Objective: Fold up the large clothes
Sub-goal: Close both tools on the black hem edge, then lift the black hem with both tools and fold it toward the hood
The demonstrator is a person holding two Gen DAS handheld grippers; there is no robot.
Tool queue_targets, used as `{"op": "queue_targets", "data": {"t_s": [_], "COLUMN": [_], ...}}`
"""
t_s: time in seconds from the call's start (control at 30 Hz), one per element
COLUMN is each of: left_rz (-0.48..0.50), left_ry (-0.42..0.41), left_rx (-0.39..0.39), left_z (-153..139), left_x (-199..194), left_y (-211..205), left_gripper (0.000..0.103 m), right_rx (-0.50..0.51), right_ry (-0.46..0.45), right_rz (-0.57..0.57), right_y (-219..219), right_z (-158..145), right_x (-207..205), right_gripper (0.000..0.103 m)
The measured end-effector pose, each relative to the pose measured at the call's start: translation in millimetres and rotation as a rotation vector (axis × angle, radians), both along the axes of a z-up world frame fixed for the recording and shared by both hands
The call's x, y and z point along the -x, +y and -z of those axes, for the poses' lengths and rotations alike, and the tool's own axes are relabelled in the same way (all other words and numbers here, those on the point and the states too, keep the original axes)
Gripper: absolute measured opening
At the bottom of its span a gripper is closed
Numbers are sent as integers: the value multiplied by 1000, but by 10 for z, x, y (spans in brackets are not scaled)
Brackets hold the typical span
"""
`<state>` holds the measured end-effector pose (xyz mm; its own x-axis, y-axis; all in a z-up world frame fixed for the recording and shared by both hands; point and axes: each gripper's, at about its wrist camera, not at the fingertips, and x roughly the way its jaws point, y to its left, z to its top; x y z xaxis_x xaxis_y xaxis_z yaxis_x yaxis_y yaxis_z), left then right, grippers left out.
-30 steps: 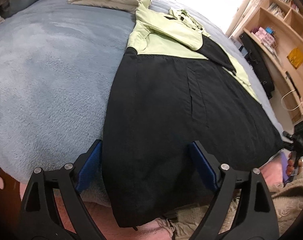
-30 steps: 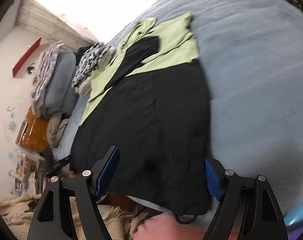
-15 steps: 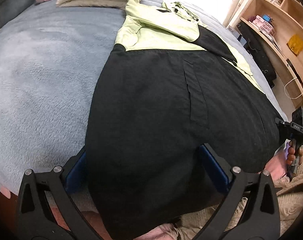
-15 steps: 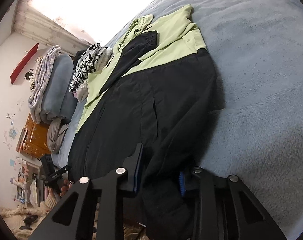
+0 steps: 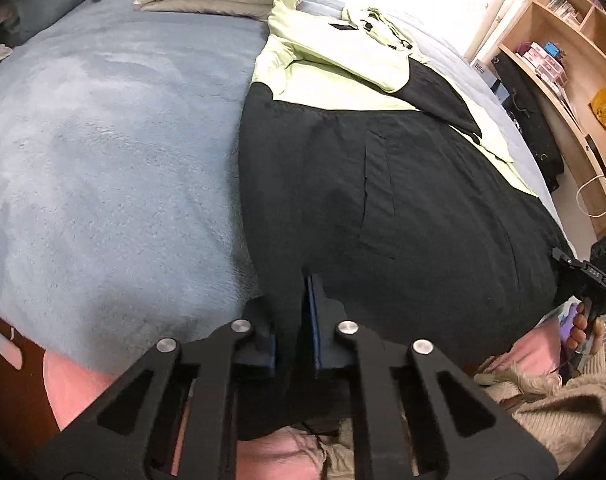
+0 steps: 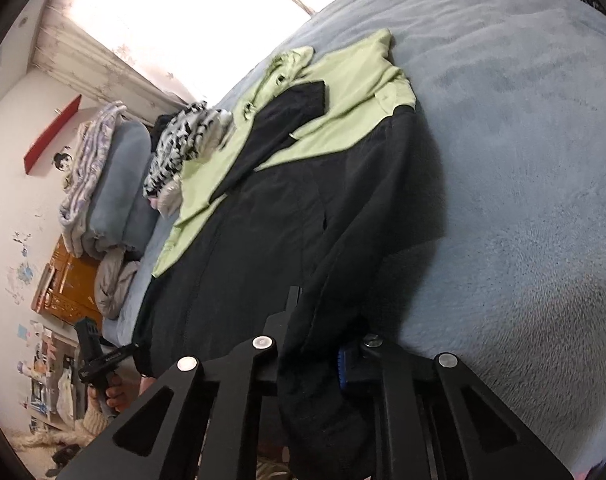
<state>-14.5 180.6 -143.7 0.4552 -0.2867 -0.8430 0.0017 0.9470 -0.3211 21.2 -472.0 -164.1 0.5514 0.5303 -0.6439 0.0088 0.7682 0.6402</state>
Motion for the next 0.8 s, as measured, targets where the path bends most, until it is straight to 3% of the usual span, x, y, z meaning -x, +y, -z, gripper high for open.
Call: {"op": "queue_targets", "data": {"t_s": [0.23,0.43,0.6,0.7,0.8], "left_rz": [-161,-146,-132,-142,-171], "left_ry": [2,-77,-95,-81,-84], "left_rx": [105,158,184,218,281], "left_z": [-111,-542,-872,-1020,-1094], "left_x": [110,368,604,555,529], "left_y": [127,75,105,109,182], "left_gripper": [2,1,1,1,1], "right_rx": [53,119,191,222,191], "right_ry": [-66,-114,-105,-65,-32], "right_rz": [-12,-27,-79,-86,-67], "right_y": [54,72,68,13,-140], "right_z": [-384,-830,-1089,-1132,-1083], "right_x": [162,354,563,629,646], "right_gripper": [10,9,9,9,9]}}
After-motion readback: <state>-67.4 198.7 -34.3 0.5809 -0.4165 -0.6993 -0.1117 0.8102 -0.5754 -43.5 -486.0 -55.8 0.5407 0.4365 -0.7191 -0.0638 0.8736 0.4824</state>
